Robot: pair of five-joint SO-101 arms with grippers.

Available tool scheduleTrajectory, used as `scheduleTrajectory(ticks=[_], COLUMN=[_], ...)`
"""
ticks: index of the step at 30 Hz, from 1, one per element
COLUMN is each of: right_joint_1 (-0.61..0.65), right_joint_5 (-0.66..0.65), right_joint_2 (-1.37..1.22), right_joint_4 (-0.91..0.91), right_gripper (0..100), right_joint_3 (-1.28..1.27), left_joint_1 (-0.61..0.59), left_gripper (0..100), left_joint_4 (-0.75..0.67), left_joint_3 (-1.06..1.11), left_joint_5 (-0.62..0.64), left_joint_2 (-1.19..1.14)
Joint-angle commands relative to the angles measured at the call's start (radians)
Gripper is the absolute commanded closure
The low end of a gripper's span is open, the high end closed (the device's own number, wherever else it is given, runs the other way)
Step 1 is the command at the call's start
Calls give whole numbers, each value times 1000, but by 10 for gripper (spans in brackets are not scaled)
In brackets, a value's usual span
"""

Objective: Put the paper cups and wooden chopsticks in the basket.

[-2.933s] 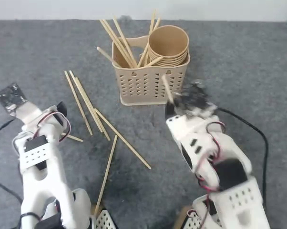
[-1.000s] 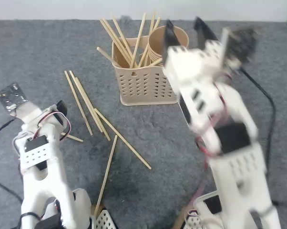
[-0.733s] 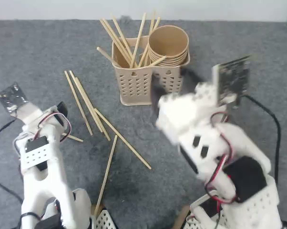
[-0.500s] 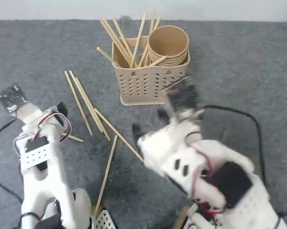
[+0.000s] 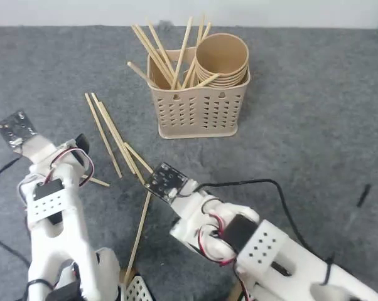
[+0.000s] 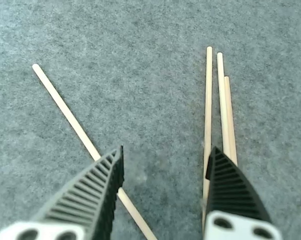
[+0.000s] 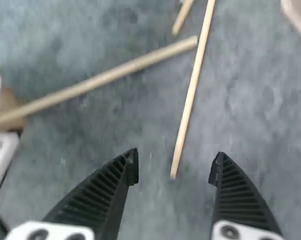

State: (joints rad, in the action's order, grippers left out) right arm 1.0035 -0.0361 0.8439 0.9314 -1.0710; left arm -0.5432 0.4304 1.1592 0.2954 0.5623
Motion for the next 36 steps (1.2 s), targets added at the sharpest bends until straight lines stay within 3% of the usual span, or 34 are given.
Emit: scheduleTrajectory(ticks=[1,7,14,20,28,33,36], right_joint_1=[4,-8,-143,-203,-200,-180,-177], right_joint_5=[-14,-14,-21,-21,-21,-18,-17], right_joint_2=[-90,-344,-696,-888,-898,-918,-920], right_joint_4=[-148,-366,-585,-587,-570,-487,-421], right_gripper=[757,757,757,757,762,998,972], right_joint_3=[48,95,198,313,342,384,396], left_joint_1=[2,2,2,5,8,8,8], left_gripper=[750,750,750,750,750,750,750], left_joint_4=[-20,-20,-20,-20,-20,-20,-21], left_joint_3=[-5,-5,-5,-5,-5,-5,-5], left_joint_5=[-5,-3,-3,-3,-5,-5,-5], left_joint_2=[17,17,17,17,17,17,17])
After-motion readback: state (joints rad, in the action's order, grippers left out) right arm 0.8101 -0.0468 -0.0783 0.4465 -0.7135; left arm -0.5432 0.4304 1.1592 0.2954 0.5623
